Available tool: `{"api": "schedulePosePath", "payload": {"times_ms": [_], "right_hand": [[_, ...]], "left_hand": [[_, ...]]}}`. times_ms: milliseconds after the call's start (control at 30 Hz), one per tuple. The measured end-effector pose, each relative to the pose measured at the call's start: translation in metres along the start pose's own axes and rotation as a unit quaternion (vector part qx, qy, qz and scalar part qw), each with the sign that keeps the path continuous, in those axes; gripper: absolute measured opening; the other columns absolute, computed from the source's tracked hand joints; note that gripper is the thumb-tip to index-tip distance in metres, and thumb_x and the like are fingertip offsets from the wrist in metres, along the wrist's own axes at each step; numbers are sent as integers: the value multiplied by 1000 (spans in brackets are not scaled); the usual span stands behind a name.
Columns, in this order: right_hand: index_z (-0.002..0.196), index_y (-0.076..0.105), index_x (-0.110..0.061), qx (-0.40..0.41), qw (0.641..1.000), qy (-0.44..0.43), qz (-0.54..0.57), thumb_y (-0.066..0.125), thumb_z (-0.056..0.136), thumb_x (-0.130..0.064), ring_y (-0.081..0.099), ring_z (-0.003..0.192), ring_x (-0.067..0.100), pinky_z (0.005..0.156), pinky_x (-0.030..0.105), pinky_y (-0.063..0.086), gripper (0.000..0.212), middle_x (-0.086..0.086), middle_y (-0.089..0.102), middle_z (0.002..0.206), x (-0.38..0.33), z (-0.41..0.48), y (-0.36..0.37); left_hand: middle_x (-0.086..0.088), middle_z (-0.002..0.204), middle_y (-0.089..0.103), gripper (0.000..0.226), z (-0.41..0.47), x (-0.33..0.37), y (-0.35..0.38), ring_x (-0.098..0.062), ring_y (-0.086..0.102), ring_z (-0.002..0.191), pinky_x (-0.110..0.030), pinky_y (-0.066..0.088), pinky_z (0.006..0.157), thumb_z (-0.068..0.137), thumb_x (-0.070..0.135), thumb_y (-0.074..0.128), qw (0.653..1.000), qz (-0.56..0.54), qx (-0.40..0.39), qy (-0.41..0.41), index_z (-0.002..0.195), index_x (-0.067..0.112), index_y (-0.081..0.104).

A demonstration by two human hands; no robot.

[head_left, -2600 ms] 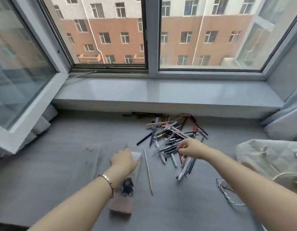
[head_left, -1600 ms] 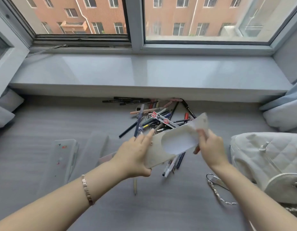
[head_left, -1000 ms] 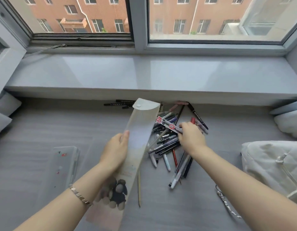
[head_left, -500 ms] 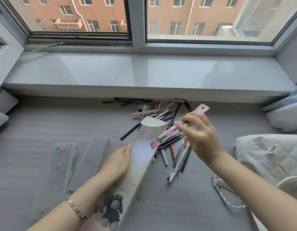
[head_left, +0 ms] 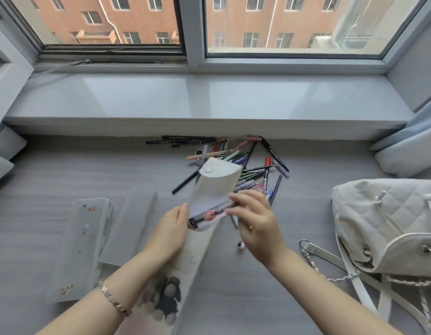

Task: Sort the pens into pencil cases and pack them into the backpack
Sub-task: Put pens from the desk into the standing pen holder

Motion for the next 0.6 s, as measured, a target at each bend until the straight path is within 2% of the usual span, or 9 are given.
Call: {"api": "schedulePosePath", "payload": {"times_ms": [67,100,167,267,334,400,467,534,600], "right_hand": [[82,72,-3,74,985,159,5,47,80,-3,55,96,22,89,7,36,26,10,67,91,23,-2,-6],[82,72,-3,87,970,226,15,46,78,-1,58,93,24,83,6,37,26,8,65,89,33,-4,-5],[86,72,-3,79,959,271,20,47,75,5,62,90,27,79,8,39,28,7,66,89,44,-4,-1],[92,72,-1,41,975,220,9,53,73,9,61,88,18,83,7,39,30,12,68,90,39,6,7],[87,73,-2,47,974,216,37,51,72,4,54,87,3,83,1,38,27,6,65,89,35,13,7],[80,74,-3,57,975,204,67,49,74,-5,51,88,-2,83,0,38,25,-1,61,88,26,19,5],[85,74,-3,35,985,149,78,48,75,-11,52,92,-2,87,1,37,28,-1,61,91,14,22,8],[93,72,-2,-21,994,79,66,50,77,-12,53,98,3,94,3,36,29,4,61,98,6,22,15],[88,72,0,-64,997,36,27,50,79,-14,53,103,12,98,10,38,27,9,64,104,9,21,22]], "left_hand": [[1,64,47,43,3,-4,1,-23,44,72,-29,32,59,100,31,25,1000,-11,5,-15,61,16,35],[2,63,45,43,3,-7,3,-23,43,71,-28,31,59,100,31,25,1000,-11,8,-19,61,16,34],[1,64,47,44,4,-11,6,-24,44,72,-32,31,61,100,33,25,1000,-11,6,-28,62,15,37],[0,68,50,42,4,-15,11,-25,47,75,-33,32,66,99,36,26,999,2,-6,-42,65,15,39],[2,67,49,41,1,-12,12,-26,47,76,-33,33,67,99,37,26,999,13,-7,-34,64,17,37],[2,66,49,41,-2,-9,13,-27,47,76,-34,33,66,98,38,27,1000,21,-7,-19,64,17,37],[2,66,52,41,-5,-8,15,-28,50,76,-34,35,66,98,38,28,1000,14,-3,-13,64,17,38],[1,69,56,41,-6,-6,17,-29,54,79,-35,38,68,98,39,28,1000,5,1,-7,66,17,42],[-2,74,60,41,-6,-4,18,-29,55,81,-36,40,71,98,39,28,1000,7,0,-1,71,14,47]]}}
Point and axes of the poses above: each hand's wrist, its own z-axis towards the middle knuckle, its own y-axis out of the palm, x = y × z, the point moved 5 cm from there along z, towards the middle knuckle
